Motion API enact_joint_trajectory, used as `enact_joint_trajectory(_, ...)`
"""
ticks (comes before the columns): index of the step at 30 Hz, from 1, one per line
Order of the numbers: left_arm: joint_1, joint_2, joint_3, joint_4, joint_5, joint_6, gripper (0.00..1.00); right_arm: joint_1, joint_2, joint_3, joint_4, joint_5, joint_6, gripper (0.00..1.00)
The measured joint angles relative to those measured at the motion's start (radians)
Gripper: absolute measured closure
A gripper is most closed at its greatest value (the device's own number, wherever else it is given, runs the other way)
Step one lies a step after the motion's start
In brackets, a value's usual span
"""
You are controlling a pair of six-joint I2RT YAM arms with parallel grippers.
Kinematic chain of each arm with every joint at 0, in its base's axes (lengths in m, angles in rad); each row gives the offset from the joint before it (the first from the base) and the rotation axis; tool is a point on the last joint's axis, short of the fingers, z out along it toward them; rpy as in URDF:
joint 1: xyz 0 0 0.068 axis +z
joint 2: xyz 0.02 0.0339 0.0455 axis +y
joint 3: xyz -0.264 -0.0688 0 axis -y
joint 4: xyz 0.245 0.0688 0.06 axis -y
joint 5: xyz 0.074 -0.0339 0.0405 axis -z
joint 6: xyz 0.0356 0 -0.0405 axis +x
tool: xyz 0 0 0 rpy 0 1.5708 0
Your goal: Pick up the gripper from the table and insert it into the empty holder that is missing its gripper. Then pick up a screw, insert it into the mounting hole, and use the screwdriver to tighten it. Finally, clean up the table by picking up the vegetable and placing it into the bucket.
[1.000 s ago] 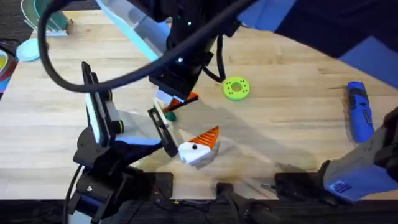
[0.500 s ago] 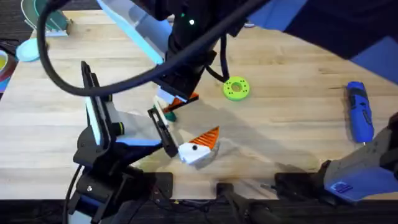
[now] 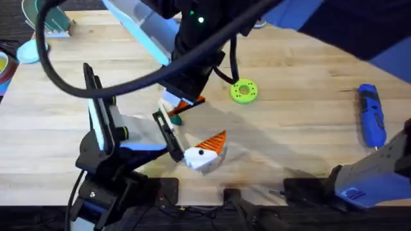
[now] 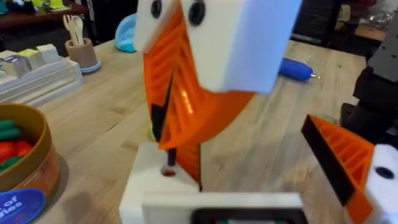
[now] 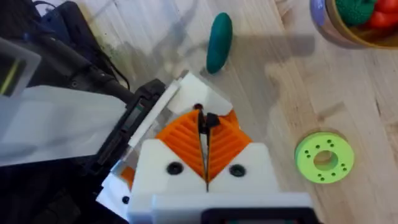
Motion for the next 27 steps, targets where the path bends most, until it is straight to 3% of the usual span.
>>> enact_joint_trajectory(27,0.0,0.0,0.0,-0.001,-0.002,-0.008,0.008,0.003,0.038,-0.001,0.006,-0.01,-0.001,0.995)
